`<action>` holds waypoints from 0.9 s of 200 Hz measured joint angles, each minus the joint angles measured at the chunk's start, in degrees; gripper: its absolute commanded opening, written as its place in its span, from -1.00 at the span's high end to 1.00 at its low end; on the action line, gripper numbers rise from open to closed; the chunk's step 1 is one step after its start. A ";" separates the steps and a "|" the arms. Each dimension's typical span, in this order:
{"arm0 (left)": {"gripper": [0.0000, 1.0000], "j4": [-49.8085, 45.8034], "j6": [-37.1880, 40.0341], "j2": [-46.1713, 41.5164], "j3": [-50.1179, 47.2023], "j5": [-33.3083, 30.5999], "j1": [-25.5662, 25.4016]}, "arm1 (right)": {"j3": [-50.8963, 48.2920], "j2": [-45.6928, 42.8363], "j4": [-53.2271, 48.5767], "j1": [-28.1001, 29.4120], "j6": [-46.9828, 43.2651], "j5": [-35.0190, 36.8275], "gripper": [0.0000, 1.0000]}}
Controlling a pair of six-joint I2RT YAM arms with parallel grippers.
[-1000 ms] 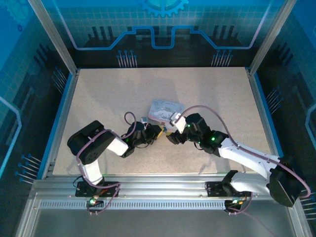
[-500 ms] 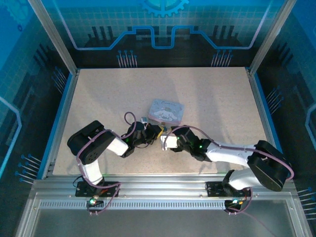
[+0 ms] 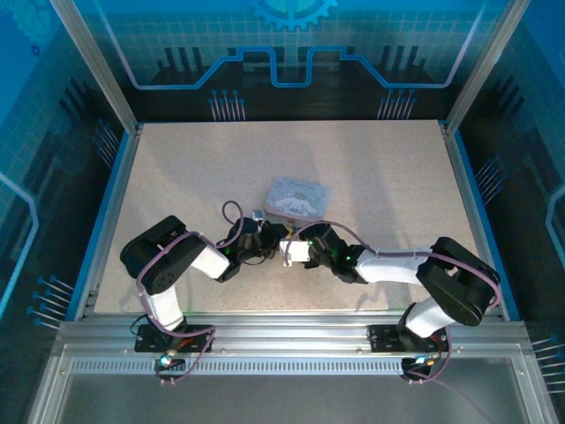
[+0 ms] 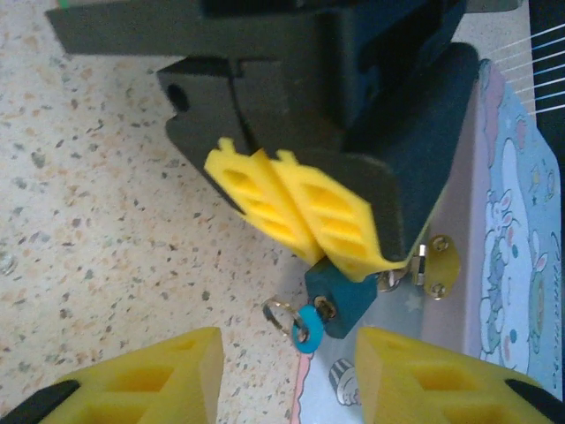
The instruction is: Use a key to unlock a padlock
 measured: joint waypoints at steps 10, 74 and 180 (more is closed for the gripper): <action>0.82 0.02 -0.02 0.00 0.00 0.00 0.00 | 0.20 0.28 0.33 -0.11 -0.13 -0.15 0.18; 0.83 0.07 -0.04 0.00 0.00 0.00 0.00 | 0.39 2.27 0.79 -0.15 -0.42 -0.13 0.36; 0.83 0.37 -1.51 0.00 0.00 -0.37 0.17 | 1.22 4.61 4.42 -0.70 -0.13 3.32 0.90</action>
